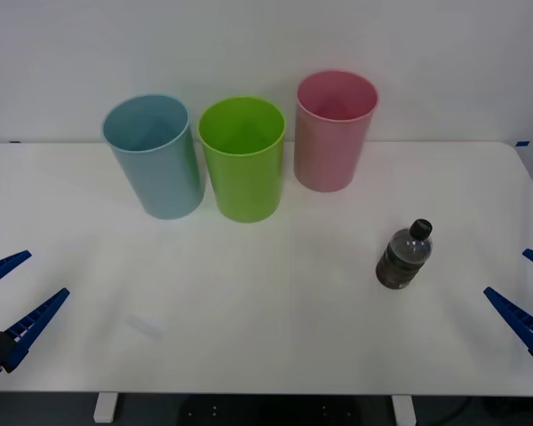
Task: Grasp the object on the table and drop it into the matching bin: aluminum can to the light blue bin, PET bottle to the pink bin.
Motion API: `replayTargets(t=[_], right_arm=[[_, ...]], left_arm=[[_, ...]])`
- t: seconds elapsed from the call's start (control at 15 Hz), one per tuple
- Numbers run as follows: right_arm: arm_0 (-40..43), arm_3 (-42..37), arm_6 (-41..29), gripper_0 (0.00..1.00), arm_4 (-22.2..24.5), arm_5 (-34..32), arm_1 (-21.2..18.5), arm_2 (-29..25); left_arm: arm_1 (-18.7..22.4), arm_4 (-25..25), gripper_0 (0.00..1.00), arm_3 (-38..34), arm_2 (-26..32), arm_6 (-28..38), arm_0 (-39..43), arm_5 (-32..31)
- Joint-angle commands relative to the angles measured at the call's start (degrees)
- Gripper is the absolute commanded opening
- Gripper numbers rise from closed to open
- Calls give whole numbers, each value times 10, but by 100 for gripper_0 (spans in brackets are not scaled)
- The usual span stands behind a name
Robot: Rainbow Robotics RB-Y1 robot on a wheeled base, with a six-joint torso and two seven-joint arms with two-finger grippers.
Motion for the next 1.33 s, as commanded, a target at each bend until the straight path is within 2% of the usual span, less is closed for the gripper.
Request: replayTargets(t=[0.07,0.13,0.6,1.0,1.33], right_arm=[[0,0,0,100,0,0,0,0],[7,8,1,100,-2,2,9,-7],[14,6,14,100,-10,23,4,3],[6,54,149,100,-3,43,-6,28],[-5,75,164,100,15,60,-6,57]], left_arm=[[0,0,100,0,0,0,0,0],[0,0,100,0,0,0,0,0],[0,0,100,0,0,0,0,0],[0,0,100,0,0,0,0,0],[0,0,100,0,0,0,0,0]])
